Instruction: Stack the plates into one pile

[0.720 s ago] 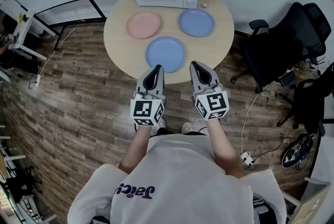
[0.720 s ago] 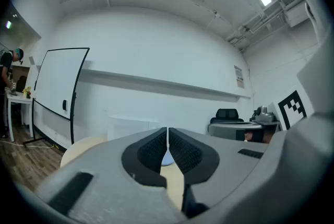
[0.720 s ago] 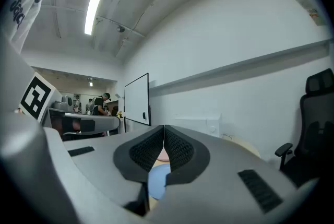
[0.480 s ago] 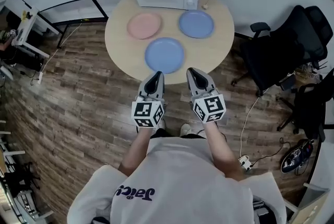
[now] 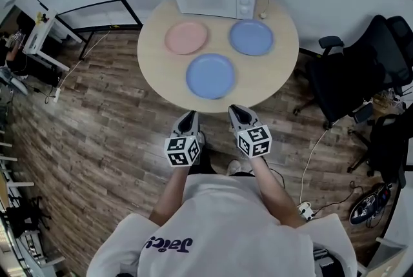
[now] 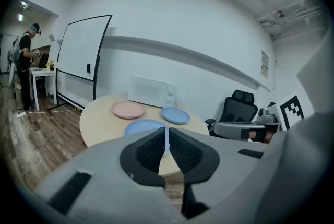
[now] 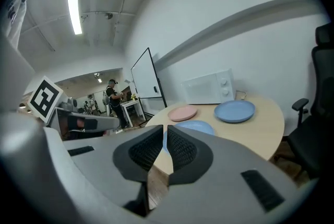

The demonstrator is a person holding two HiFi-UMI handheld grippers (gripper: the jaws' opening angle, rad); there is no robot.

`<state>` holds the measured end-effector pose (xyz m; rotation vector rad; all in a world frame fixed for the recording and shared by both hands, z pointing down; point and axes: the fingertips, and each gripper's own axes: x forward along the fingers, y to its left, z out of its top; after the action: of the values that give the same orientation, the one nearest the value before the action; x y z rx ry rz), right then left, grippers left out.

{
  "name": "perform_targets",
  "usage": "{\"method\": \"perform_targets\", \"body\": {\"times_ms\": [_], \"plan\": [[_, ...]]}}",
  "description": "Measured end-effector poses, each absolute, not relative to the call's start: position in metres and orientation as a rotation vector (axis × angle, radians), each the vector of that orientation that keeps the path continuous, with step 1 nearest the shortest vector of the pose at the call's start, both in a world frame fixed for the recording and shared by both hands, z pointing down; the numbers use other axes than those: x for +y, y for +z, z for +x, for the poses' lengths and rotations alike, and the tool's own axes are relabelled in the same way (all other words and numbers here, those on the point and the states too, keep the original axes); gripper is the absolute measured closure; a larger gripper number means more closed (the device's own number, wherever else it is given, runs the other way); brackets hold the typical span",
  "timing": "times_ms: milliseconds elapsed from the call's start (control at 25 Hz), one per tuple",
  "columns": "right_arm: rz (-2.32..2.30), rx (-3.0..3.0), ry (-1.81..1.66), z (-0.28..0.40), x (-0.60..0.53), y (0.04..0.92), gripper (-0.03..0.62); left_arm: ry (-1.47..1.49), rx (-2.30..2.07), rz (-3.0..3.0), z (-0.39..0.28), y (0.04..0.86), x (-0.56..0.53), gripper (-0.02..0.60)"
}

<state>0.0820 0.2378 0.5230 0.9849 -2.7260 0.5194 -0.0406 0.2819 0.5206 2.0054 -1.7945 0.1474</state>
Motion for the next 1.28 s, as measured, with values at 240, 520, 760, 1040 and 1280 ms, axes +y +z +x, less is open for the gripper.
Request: {"method": "perform_targets", "body": {"times_ms": [240, 520, 760, 1040, 1280], "plan": [[1.004, -2.651, 0.576, 0.055, 0.198, 0.553, 0.571, 0.187, -1.708, 2.021, -0.066, 0.547, 0.237, 0.555], [1.077, -2.468, 0.630, 0.030, 0.132, 0.594, 0.571, 0.281, -1.585, 2.024, -0.110, 0.585, 0.170, 0.555], [1.196, -2.320, 0.661, 0.015, 0.097, 0.618, 0.571, 0.347, -1.410, 2.031, -0.142, 0.619, 0.128, 0.467], [1.295, -2.177, 0.730, 0.016, 0.075, 0.643, 0.445, 0.410, -1.251, 1.982, -0.162, 0.659, 0.094, 0.364], [1.268, -2.077, 0.779, 0.039, 0.062, 0.675, 0.401, 0.458, -1.209, 1.911, -0.160, 0.689, 0.078, 0.357]]}}
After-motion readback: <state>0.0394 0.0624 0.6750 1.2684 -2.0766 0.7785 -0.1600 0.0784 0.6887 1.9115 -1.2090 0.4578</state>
